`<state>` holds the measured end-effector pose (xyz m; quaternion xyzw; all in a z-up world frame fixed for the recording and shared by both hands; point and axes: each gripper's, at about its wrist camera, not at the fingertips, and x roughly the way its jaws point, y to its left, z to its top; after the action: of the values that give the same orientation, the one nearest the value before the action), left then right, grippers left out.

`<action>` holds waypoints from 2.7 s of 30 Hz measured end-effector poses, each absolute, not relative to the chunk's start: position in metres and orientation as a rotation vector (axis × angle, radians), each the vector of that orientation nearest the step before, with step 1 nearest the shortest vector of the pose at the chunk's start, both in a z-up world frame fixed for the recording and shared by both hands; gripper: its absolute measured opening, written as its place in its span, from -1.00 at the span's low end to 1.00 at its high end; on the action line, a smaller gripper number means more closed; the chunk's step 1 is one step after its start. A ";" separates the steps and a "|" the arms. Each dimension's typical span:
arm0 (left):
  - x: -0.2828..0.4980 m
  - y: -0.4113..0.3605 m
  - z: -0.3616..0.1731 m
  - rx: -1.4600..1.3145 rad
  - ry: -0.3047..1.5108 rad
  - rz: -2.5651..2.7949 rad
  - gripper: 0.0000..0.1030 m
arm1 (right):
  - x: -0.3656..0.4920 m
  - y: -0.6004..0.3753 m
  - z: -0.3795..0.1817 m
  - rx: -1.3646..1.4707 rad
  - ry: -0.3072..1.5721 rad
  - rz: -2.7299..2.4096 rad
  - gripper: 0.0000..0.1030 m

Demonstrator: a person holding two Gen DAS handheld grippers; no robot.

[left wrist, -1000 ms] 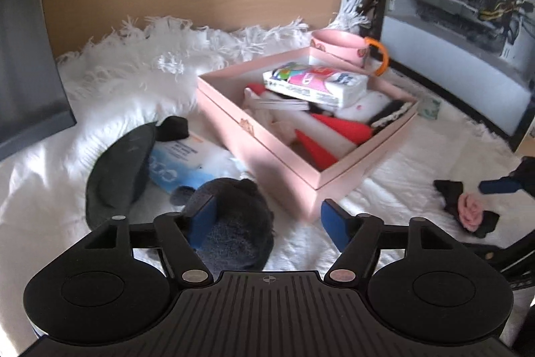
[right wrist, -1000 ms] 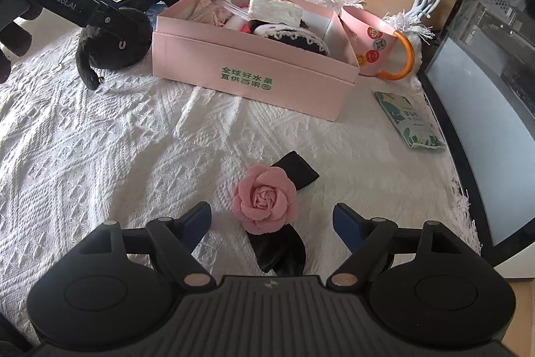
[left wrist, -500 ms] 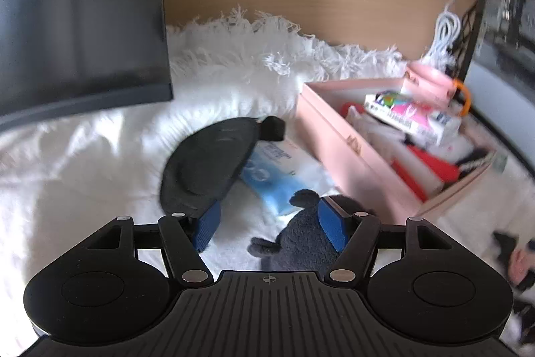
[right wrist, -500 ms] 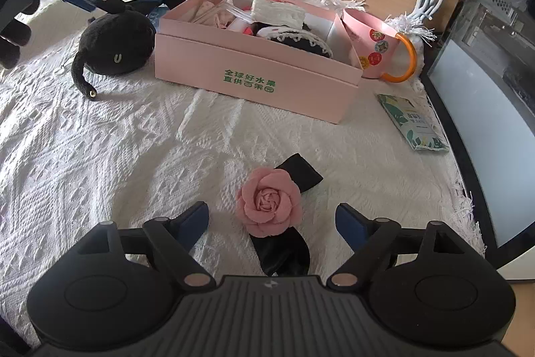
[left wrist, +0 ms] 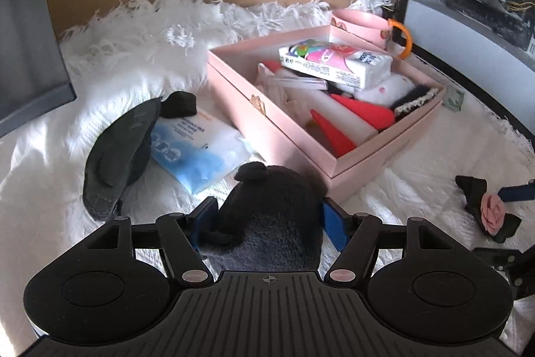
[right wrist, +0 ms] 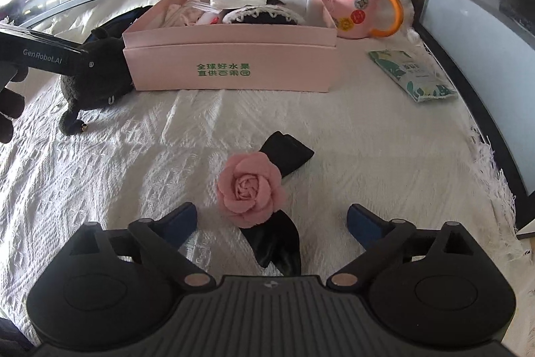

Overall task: Organize soft objects
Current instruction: 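Lift the black plush bear off the bedspread with the left gripper, then carry the bear toward the pink box with the left gripper while the right grasps the pink rose hair tie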

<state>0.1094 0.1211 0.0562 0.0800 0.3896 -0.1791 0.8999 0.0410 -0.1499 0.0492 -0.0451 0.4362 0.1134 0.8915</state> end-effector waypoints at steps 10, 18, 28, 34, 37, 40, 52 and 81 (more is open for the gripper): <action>0.119 0.126 0.049 0.127 0.843 -0.339 0.48 | 0.035 -0.153 0.043 -0.080 0.886 0.239 1.00; 0.122 0.127 0.035 0.132 0.841 -0.323 0.48 | 0.036 -0.155 0.045 -0.088 0.898 0.260 1.00; 0.098 0.139 0.045 -0.048 0.866 -0.273 0.41 | 0.033 -0.157 0.047 -0.121 0.910 0.291 1.00; 0.054 0.125 0.062 -0.117 0.863 -0.284 0.41 | 0.027 -0.157 0.047 -0.133 0.889 0.297 1.00; 0.038 0.111 0.070 -0.154 0.873 -0.293 0.41 | 0.028 -0.157 0.049 -0.183 0.880 0.341 1.00; 0.025 0.099 0.074 -0.170 0.889 -0.314 0.41 | 0.030 -0.154 0.052 -0.243 0.864 0.368 0.93; -0.001 0.100 0.074 -0.165 0.934 -0.257 0.41 | 0.027 -0.157 0.069 -0.140 0.815 0.355 0.72; -0.010 0.094 0.077 -0.128 0.940 -0.234 0.41 | 0.035 -0.155 0.080 -0.142 0.838 0.374 -0.37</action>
<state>-0.0105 0.0944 0.0766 -0.0617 0.4515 -0.1122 0.8830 0.0354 -0.1545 0.0804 -0.0683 0.4042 0.1805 0.8941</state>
